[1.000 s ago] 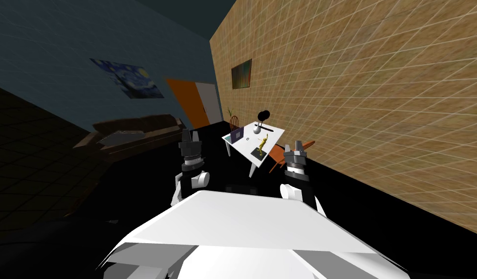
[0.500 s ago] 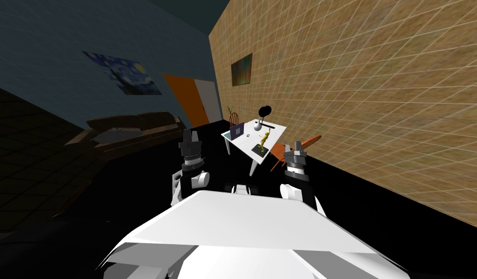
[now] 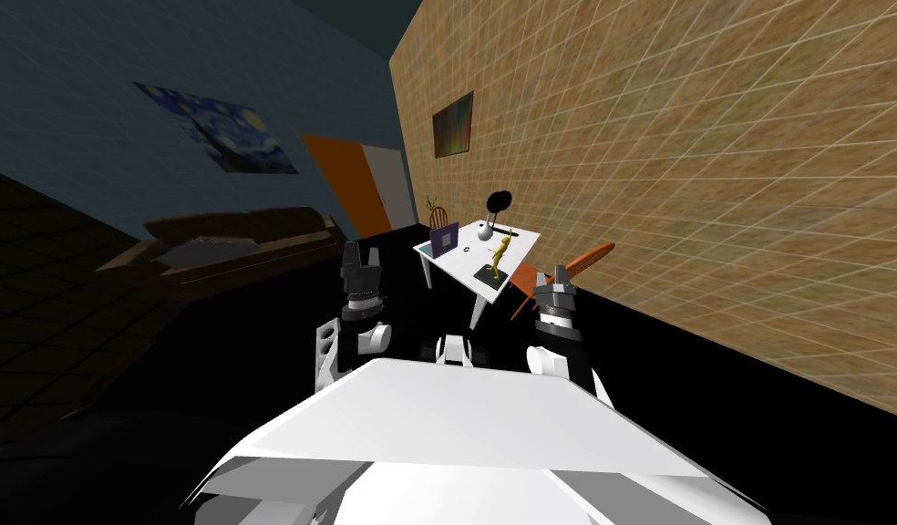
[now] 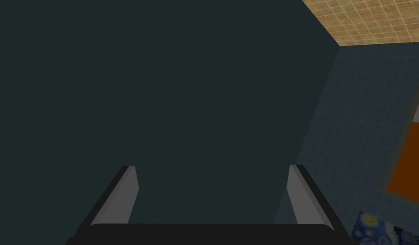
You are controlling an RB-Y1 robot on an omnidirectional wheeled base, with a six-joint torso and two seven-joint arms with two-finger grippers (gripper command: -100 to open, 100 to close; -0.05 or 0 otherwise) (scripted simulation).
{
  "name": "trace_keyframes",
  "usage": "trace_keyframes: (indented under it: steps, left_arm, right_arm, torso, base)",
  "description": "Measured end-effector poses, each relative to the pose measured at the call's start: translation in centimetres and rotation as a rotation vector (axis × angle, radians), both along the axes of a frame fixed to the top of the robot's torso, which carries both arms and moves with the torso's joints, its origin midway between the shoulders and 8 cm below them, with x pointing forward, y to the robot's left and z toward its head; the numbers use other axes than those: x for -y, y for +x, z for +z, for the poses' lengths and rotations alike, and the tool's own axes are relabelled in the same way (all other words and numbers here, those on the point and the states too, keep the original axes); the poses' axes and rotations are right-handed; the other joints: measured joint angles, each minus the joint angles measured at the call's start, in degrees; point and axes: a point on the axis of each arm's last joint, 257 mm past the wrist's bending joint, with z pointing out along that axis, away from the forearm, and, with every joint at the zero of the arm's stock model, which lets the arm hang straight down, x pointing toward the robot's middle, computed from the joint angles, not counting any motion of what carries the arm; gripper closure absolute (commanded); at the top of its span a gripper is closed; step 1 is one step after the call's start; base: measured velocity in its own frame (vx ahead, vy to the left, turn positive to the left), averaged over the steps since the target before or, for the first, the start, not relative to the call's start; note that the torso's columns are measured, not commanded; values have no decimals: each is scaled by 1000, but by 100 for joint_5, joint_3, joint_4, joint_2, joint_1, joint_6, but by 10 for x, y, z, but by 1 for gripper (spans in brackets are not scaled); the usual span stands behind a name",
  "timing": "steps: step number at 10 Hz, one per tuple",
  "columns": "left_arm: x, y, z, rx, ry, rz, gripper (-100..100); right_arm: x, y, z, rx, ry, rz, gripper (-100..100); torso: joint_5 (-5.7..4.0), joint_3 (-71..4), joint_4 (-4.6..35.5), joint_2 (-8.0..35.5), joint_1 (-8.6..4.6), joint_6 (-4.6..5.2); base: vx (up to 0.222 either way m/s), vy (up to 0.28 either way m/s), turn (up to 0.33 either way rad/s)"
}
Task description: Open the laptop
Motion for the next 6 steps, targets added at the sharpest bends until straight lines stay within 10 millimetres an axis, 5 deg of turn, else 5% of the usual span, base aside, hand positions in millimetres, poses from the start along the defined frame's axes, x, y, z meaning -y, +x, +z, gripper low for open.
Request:
trace_keyframes:
  steps: [6]
  left_arm:
    - [14, 40, -25, -127, 90, -43, -100]
  right_arm:
    - [0, 0, 0, 0, 0, 0, 0]
  torso:
    - [-2, -4, 8, 9, -5, 0]
  base:
    - [62, 40, -100]
